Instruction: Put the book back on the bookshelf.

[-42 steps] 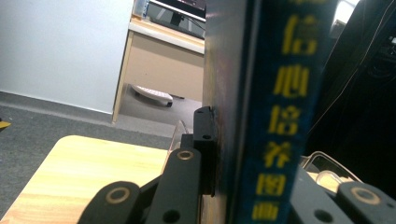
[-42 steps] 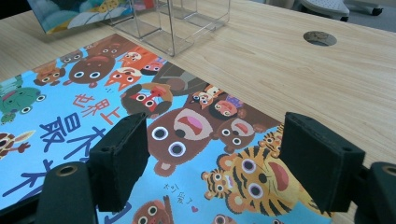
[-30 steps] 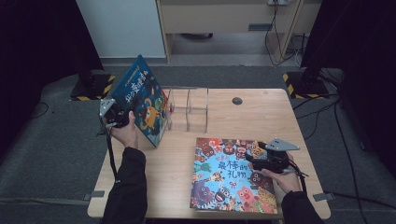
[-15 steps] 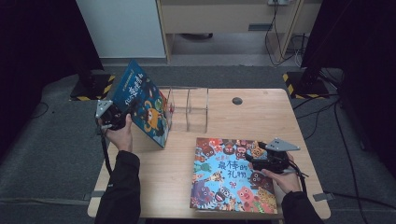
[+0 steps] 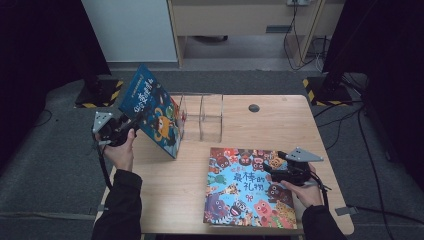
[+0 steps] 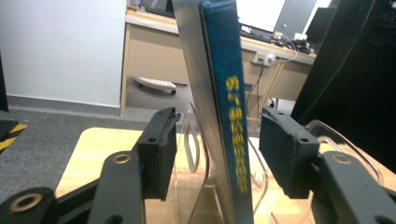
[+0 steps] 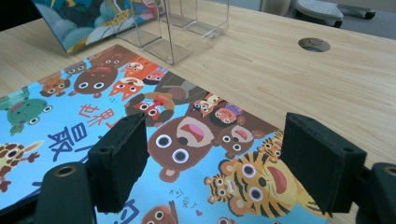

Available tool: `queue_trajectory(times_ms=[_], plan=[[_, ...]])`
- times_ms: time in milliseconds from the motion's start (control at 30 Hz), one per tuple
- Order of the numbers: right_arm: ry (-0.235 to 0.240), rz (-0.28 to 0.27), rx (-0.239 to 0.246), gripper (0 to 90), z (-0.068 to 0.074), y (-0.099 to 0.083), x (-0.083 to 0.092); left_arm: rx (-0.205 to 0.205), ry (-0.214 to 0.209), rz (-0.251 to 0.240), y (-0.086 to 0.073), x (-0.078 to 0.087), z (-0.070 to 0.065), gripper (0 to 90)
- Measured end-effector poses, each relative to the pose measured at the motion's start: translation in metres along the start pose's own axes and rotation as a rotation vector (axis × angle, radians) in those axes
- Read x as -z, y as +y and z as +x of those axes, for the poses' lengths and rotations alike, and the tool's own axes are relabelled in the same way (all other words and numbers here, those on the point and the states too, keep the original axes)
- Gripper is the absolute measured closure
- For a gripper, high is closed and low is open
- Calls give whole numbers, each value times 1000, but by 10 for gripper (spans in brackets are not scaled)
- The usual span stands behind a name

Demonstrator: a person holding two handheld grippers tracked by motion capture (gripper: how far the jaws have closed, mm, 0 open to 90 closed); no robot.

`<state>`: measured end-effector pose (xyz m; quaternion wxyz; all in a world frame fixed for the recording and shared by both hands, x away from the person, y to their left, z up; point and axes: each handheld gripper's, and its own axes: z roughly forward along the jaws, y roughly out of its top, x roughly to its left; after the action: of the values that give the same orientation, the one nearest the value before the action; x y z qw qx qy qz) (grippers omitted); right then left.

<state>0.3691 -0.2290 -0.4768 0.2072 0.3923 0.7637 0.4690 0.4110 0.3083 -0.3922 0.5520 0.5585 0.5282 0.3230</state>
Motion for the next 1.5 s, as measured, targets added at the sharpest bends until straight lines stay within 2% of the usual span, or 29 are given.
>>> queue_trajectory(times_ms=[133,300,400,533,567,633,800,967,1200,1333,1500], plan=[[-2,-9,-16,228,0,1,2,-33,-23,13,-3,16,-3,395],[-18,-17,-36,225,-2,3,6,-55,-64,17,-10,31,-12,361],[-29,-17,-29,222,-1,3,7,-61,-90,32,-16,36,-19,351],[-41,-9,-21,212,1,3,10,-77,-118,60,-29,41,-29,343],[-40,-3,-24,212,1,3,10,-93,-127,75,-34,41,-33,343],[-43,-1,-20,211,3,3,11,-93,-138,84,-42,43,-37,343],[-46,2,-14,200,5,3,16,-107,-169,127,-58,39,-47,340],[-58,2,-21,191,4,2,19,-145,-206,155,-68,34,-61,331],[-86,31,-16,160,4,-2,19,-174,-294,239,-89,22,-84,324],[-100,49,-21,138,2,-5,19,-192,-328,275,-96,16,-95,320],[-123,73,-43,113,-1,-11,19,-173,-380,312,-110,8,-109,310]])
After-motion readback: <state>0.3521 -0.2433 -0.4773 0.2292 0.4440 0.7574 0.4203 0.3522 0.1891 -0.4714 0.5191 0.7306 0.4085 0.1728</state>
